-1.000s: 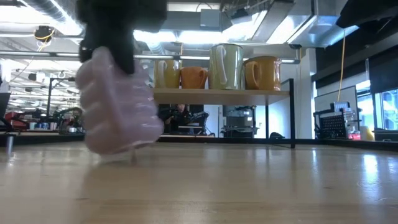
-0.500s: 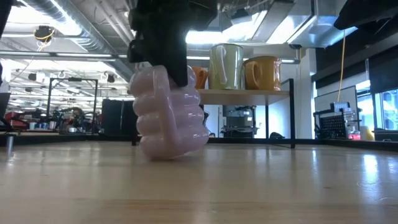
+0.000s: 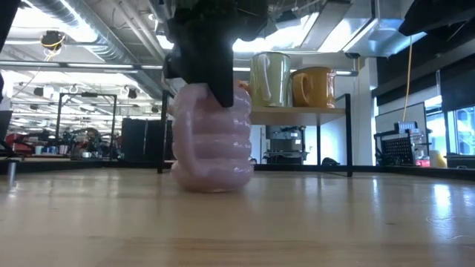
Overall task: Place coffee mugs
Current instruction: Put the purple mug on the shelf
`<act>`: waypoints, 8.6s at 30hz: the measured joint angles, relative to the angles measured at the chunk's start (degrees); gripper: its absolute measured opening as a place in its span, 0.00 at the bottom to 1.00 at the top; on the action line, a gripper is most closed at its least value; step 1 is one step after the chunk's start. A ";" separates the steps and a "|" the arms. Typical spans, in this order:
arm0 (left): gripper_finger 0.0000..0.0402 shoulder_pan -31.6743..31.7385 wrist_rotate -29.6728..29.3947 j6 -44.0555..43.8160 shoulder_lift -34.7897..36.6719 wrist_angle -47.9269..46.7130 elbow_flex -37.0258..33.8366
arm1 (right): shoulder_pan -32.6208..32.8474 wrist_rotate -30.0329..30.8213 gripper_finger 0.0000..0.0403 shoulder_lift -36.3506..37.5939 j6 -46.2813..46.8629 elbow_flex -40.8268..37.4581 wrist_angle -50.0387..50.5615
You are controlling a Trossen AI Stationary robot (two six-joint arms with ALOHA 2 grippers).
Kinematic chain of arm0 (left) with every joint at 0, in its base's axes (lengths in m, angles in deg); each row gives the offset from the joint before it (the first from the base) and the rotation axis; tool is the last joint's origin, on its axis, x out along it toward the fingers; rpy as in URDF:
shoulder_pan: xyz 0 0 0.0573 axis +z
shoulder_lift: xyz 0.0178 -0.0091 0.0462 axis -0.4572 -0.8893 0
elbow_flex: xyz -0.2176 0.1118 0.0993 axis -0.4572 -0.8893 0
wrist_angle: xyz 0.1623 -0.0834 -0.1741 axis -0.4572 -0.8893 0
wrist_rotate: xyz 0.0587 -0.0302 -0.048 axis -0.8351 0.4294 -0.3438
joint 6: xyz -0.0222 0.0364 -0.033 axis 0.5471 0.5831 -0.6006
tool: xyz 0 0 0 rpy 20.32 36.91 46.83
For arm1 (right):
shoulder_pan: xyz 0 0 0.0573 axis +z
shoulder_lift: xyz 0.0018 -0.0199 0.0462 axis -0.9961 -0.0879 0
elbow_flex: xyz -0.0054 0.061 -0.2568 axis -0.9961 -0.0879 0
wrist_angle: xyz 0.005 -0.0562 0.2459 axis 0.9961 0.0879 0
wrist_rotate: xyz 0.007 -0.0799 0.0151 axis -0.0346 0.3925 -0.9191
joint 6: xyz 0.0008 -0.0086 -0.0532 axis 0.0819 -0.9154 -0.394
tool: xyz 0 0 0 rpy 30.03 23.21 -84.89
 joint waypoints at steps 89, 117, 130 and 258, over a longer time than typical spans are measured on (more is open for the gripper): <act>0.01 -13.40 -18.25 16.17 8.66 60.68 -36.95 | 0.00 3.54 0.40 0.04 5.58 0.00 -0.27; 0.03 -10.07 -14.43 20.44 23.37 44.16 -29.68 | 0.00 5.09 0.40 0.04 5.55 0.02 -0.20; 0.42 -12.77 -17.00 8.55 15.41 45.54 -29.74 | -0.02 5.10 0.40 0.03 5.86 0.02 0.23; 0.13 19.76 -3.30 30.05 29.90 31.98 -22.63 | -0.04 10.38 0.40 -0.02 8.37 0.02 0.24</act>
